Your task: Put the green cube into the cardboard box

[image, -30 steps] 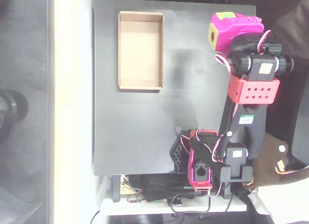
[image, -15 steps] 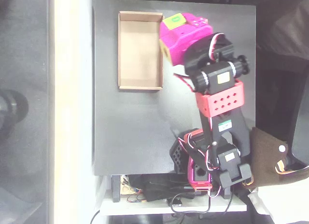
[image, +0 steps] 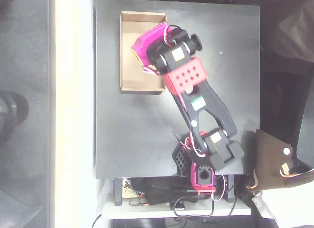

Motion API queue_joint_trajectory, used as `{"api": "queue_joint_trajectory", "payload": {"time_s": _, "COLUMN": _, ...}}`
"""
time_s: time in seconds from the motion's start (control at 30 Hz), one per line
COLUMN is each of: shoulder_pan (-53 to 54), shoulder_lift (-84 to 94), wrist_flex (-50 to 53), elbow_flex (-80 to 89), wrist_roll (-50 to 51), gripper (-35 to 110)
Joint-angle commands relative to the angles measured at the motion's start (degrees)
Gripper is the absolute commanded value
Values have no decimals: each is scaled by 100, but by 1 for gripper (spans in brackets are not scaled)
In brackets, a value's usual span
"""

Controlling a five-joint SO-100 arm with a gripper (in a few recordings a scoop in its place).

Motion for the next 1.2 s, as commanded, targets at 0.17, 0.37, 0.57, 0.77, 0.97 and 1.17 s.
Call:
{"api": "queue_joint_trajectory", "payload": {"time_s": 0.17, "shoulder_pan": -158, "shoulder_lift": -949, "wrist_flex": -26, "elbow_flex": -35, "wrist_roll": 62, "gripper": 14}}
{"api": "queue_joint_trajectory", "payload": {"time_s": 0.37, "shoulder_pan": -176, "shoulder_lift": -1512, "wrist_flex": -35, "elbow_flex": -88, "wrist_roll": 62, "gripper": 14}}
{"api": "queue_joint_trajectory", "payload": {"time_s": 0.57, "shoulder_pan": -229, "shoulder_lift": -1837, "wrist_flex": -439, "elbow_flex": -97, "wrist_roll": 62, "gripper": 14}}
{"api": "queue_joint_trajectory", "payload": {"time_s": 0.77, "shoulder_pan": -229, "shoulder_lift": -1863, "wrist_flex": -510, "elbow_flex": -88, "wrist_roll": 62, "gripper": 14}}
{"api": "queue_joint_trajectory", "payload": {"time_s": 0.97, "shoulder_pan": -229, "shoulder_lift": -1872, "wrist_flex": -510, "elbow_flex": -62, "wrist_roll": 62, "gripper": 14}}
{"api": "queue_joint_trajectory", "payload": {"time_s": 1.17, "shoulder_pan": -229, "shoulder_lift": -1872, "wrist_flex": -510, "elbow_flex": -26, "wrist_roll": 62, "gripper": 15}}
